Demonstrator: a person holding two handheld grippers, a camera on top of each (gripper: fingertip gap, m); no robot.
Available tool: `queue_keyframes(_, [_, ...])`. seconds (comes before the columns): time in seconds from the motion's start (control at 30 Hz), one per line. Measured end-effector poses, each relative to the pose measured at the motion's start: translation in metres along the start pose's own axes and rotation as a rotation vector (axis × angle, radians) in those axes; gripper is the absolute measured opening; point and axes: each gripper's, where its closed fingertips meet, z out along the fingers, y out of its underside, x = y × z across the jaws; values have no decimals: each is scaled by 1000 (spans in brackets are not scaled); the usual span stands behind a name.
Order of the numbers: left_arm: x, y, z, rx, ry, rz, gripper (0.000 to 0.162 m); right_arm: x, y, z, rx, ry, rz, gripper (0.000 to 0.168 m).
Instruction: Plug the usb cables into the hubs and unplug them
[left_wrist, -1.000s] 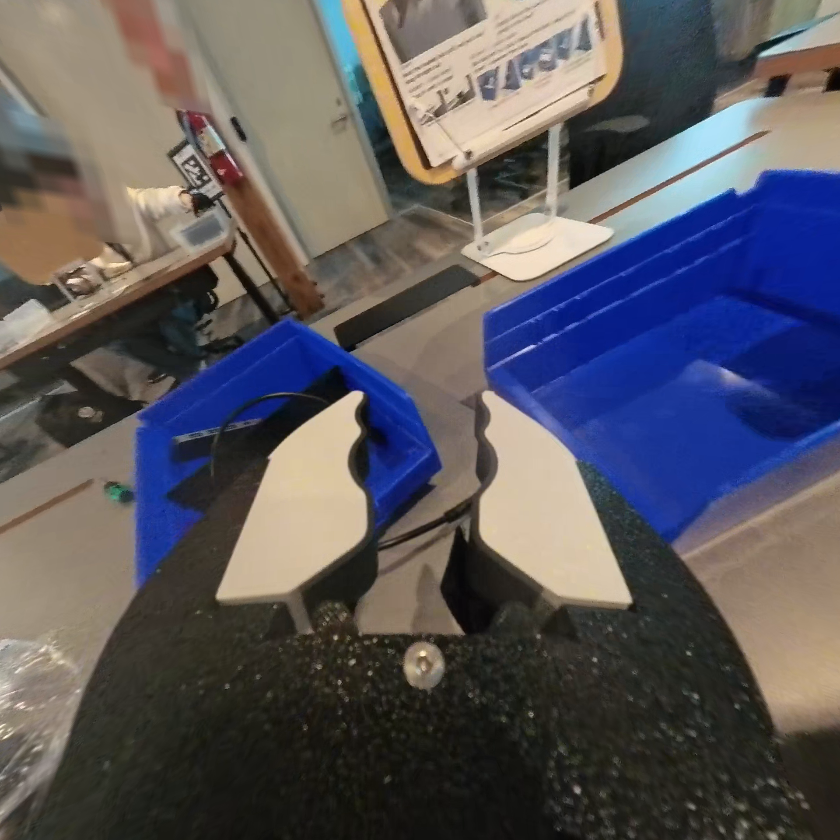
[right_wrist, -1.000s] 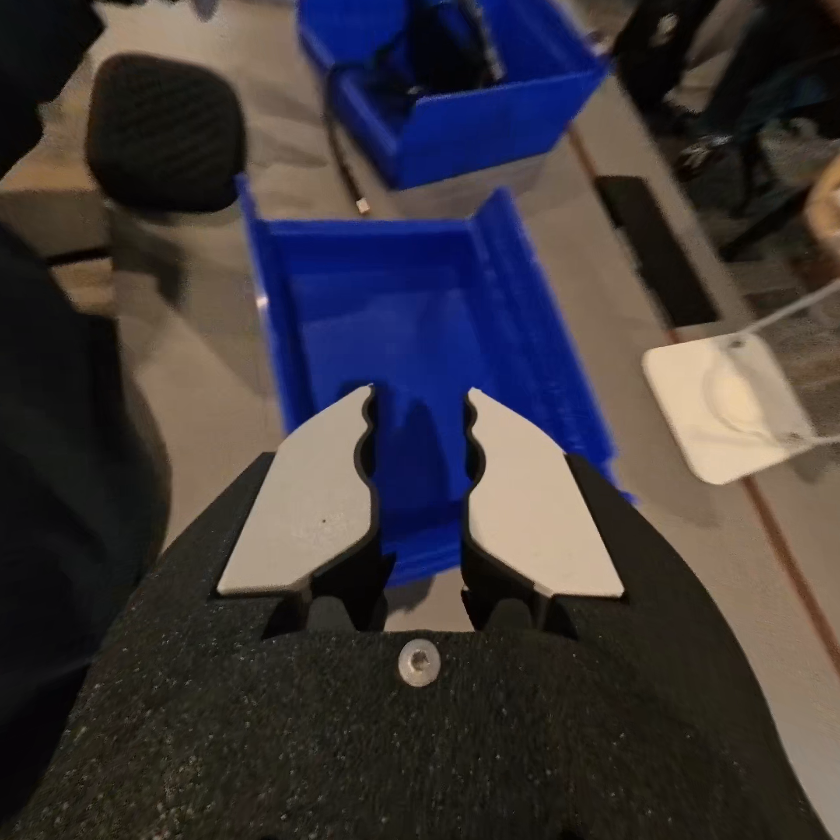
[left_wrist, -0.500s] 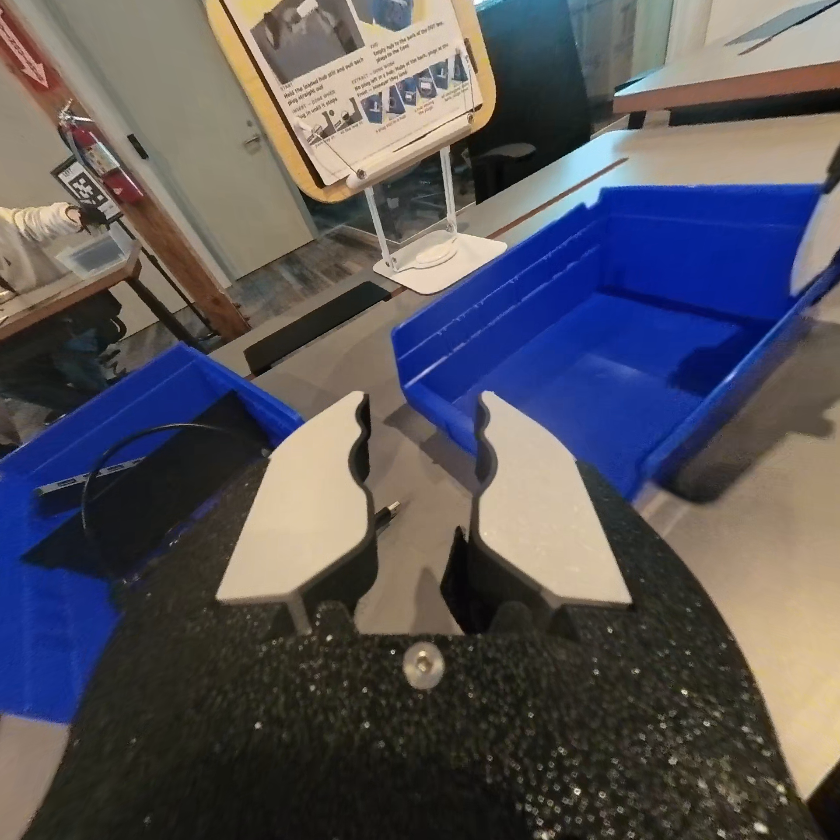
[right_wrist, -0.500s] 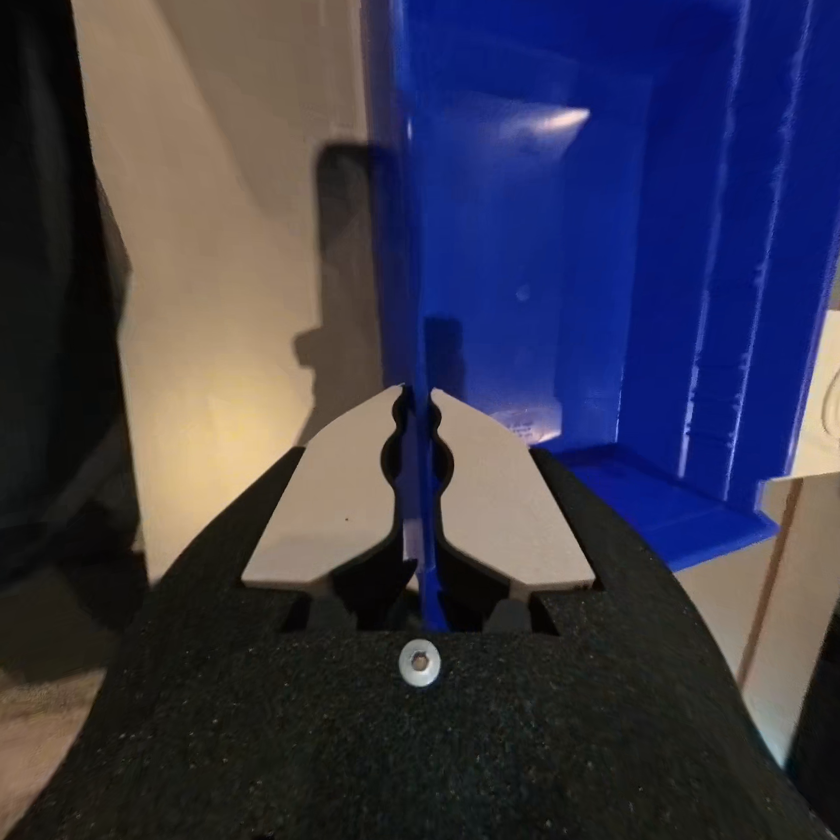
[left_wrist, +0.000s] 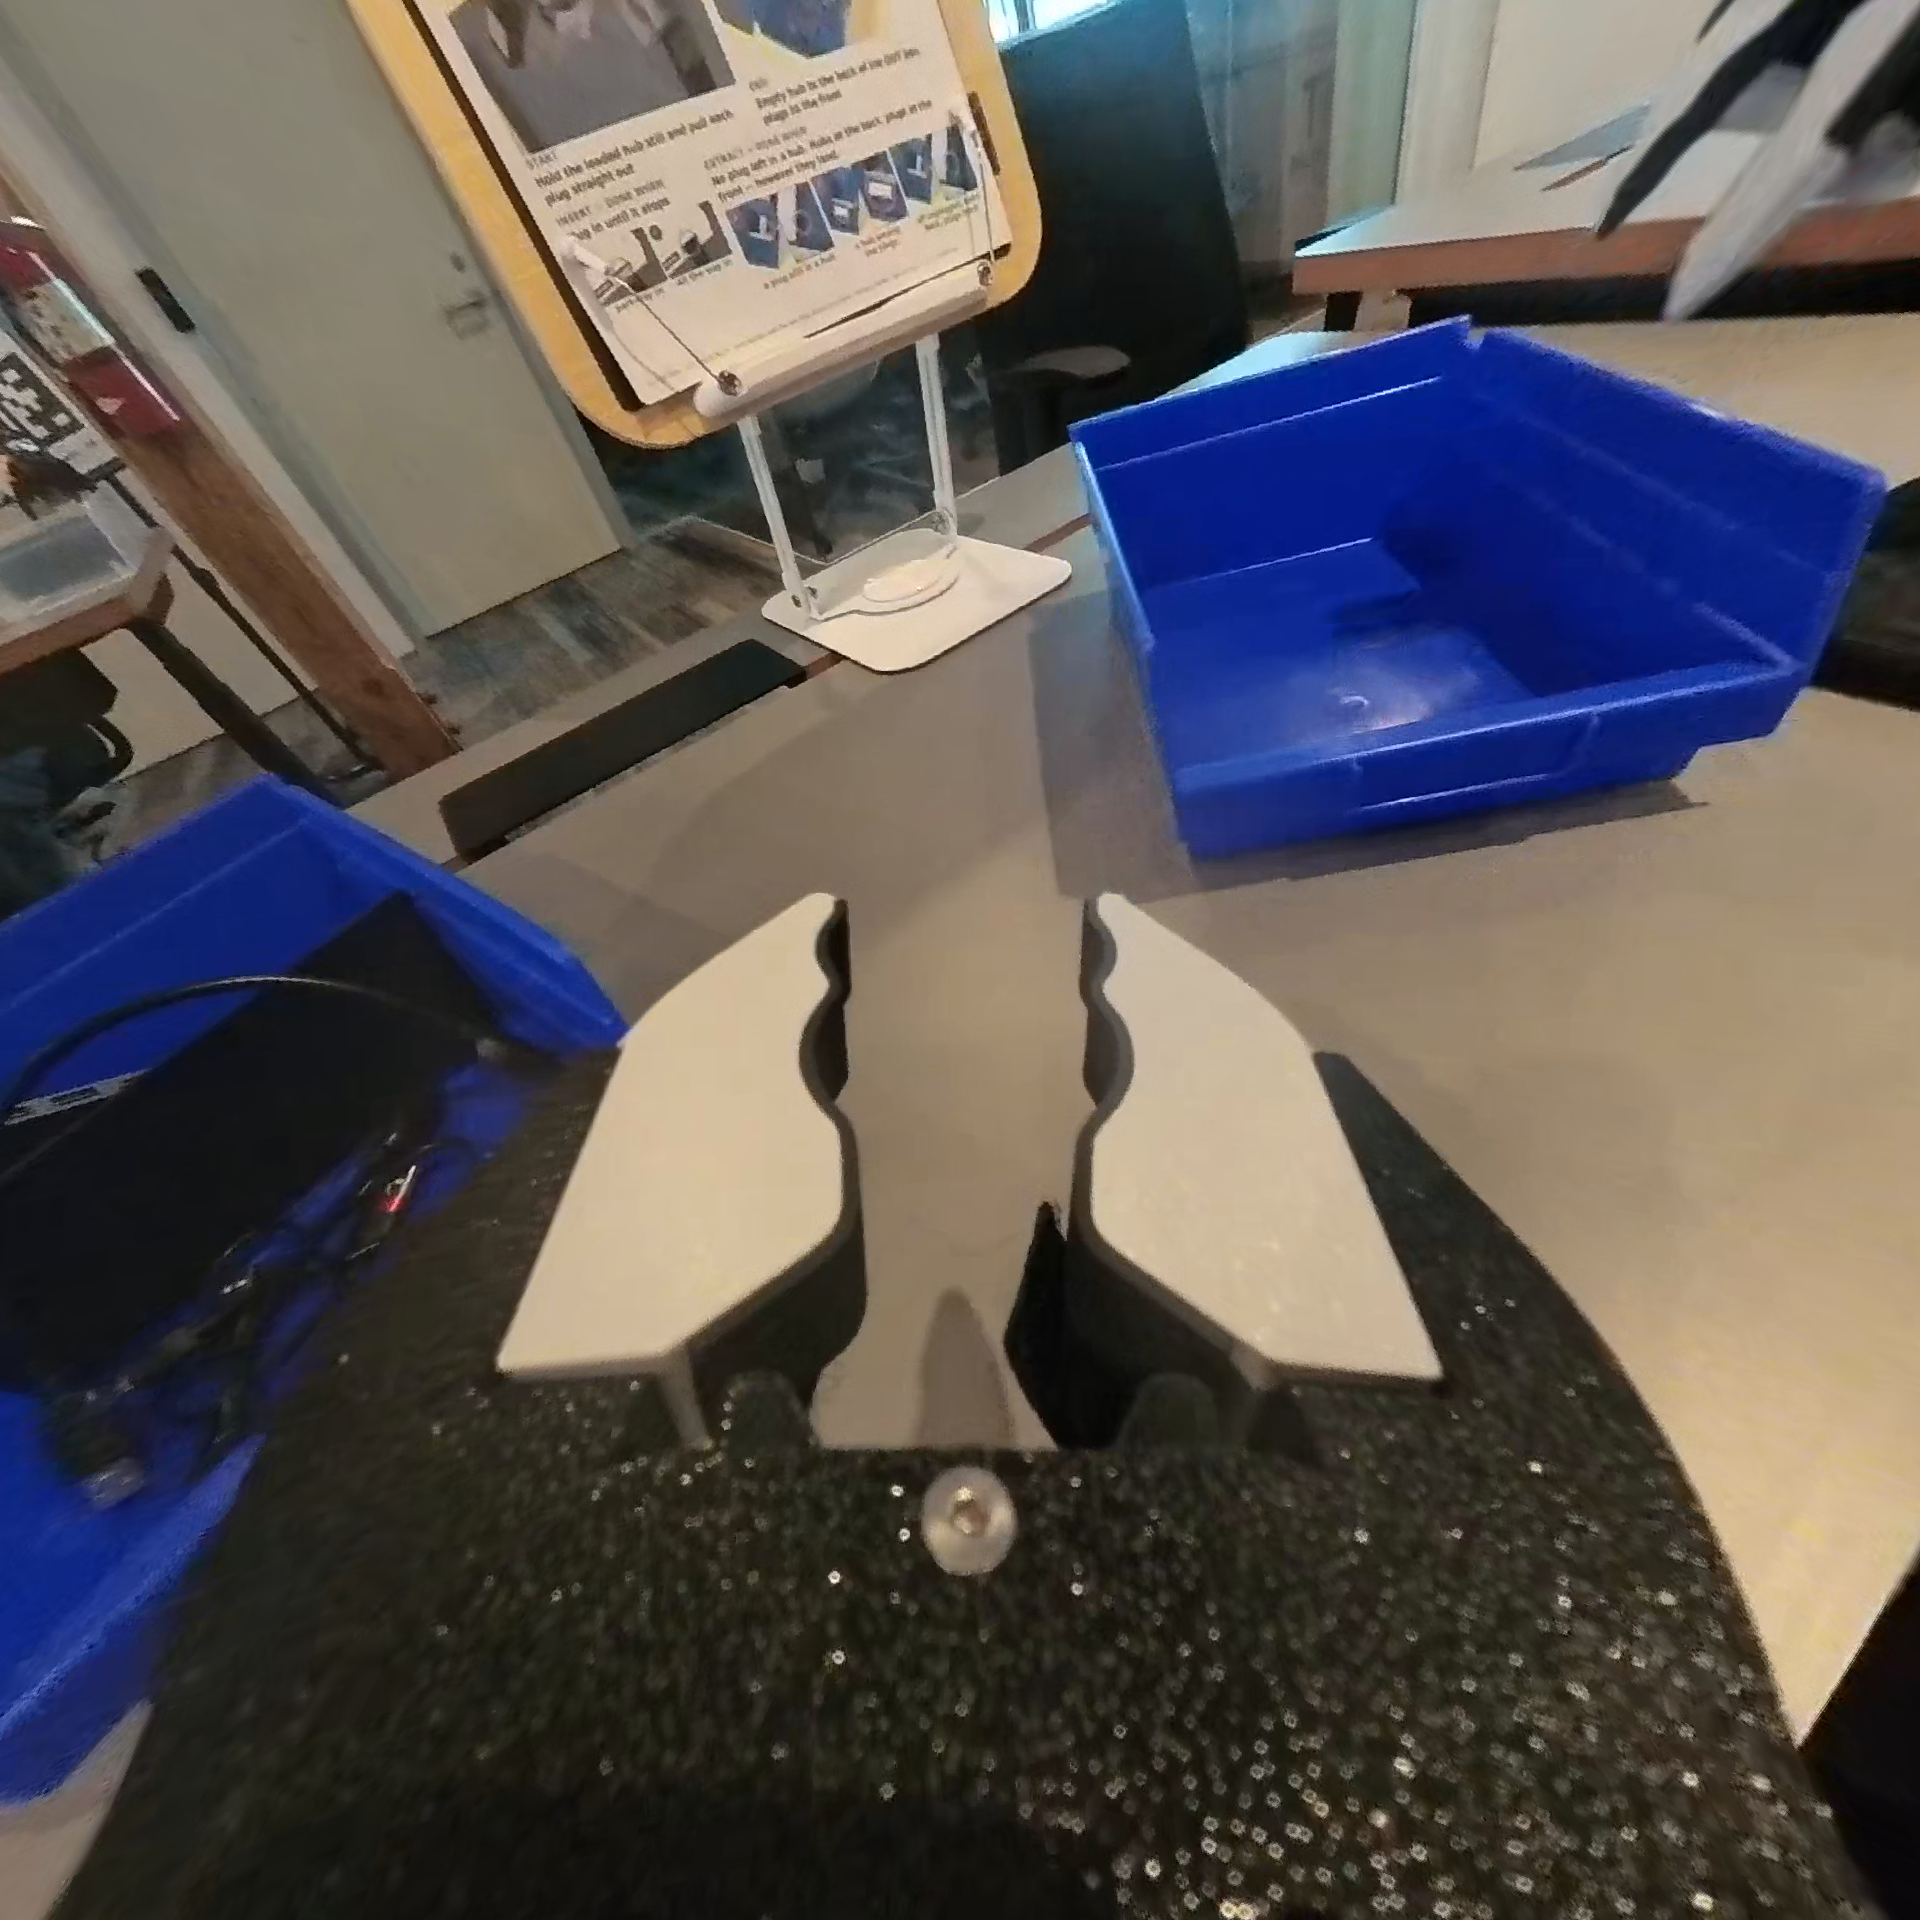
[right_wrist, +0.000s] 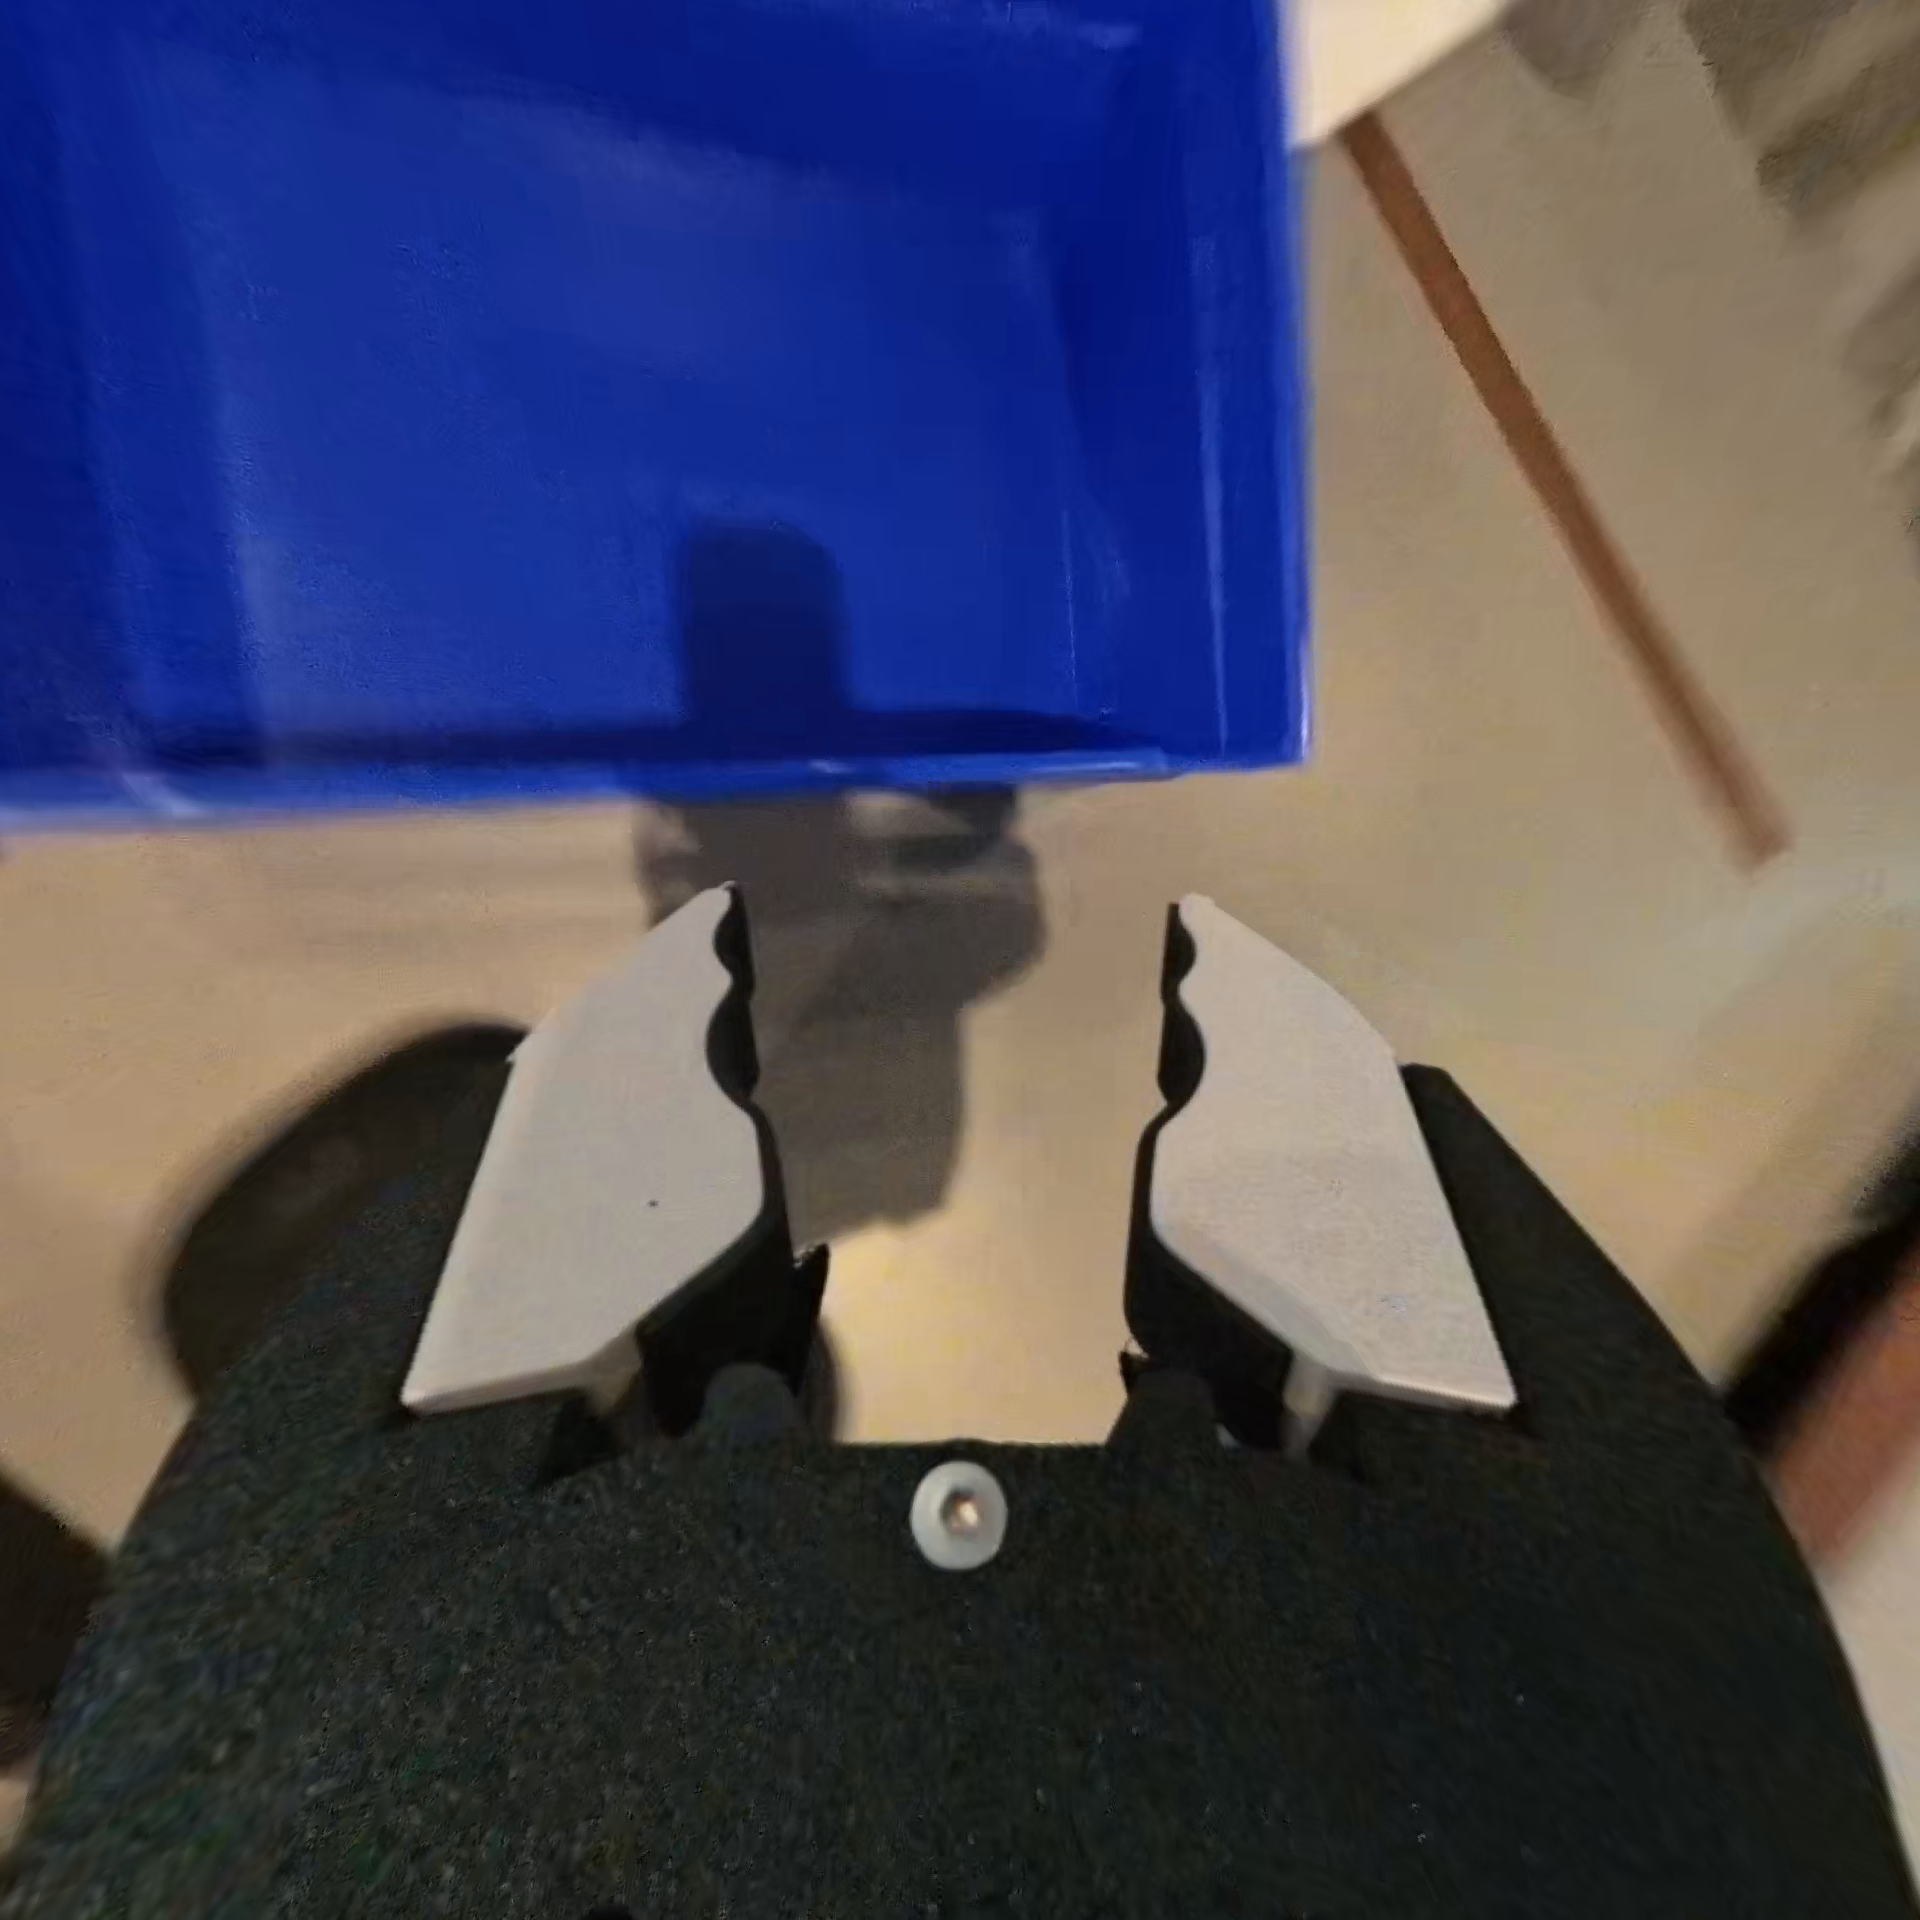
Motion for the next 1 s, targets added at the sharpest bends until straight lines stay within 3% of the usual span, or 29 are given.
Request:
queue_keyframes(0.07, [2, 1, 4, 8, 16, -14, 42, -3, -11, -4, 93, -123, 307, 86])
queue_keyframes(0.13, [7, 0, 11, 11, 38, -19, 42, 0, -18, 1, 112, -140, 499, 89])
queue_keyframes(0.23, [16, -3, 19, 14, 66, -8, 42, -4, -18, 21, -24, -116, 601, 99])
queue_keyframes(0.33, [25, -7, 23, 18, 86, 11, 42, -12, -14, 44, -185, -114, 656, 99])
queue_keyframes(0.43, [29, -7, 22, 13, 94, 22, 41, -20, -4, 60, -309, -129, 678, 83])
queue_keyframes(0.6, [27, -6, 21, 18, 90, 12, 40, 1, -3, 68, -325, -55, 639, 25])
queue_keyframes(1.0, [26, 14, 44, -43, 108, -5, 39, 83, -16, 88, -257, -68, 697, 6])
